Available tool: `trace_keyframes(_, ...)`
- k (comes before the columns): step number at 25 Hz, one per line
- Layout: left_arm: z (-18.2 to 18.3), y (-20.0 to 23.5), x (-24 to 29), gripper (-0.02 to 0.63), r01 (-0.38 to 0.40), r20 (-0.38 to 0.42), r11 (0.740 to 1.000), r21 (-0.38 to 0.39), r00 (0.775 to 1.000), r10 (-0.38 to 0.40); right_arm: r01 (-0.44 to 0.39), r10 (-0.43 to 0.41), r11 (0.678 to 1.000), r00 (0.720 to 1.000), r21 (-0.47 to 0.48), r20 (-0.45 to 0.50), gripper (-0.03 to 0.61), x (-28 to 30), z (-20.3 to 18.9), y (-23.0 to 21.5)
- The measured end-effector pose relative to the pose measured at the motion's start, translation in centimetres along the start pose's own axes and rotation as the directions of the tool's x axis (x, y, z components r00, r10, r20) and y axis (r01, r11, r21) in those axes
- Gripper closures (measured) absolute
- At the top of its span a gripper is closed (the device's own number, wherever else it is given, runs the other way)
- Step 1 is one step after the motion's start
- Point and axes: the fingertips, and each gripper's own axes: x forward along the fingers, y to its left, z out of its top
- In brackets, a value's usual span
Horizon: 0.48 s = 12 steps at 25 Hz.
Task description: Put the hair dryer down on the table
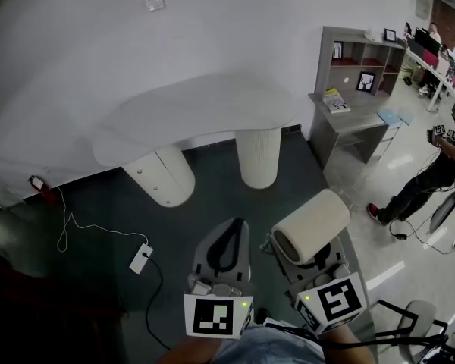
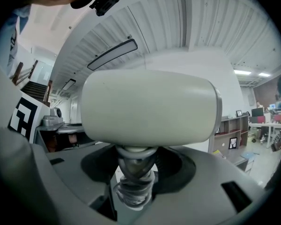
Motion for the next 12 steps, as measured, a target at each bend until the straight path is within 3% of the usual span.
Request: trace_keyframes(12,-2.3,8.9,12.3,0.597,0.026,-0.041,1.0,-0.009,0.999,-0.026,0.015,-0.014,1.0,1.0,0.019,-0.007,0.359,14.4,0.0,-4.6)
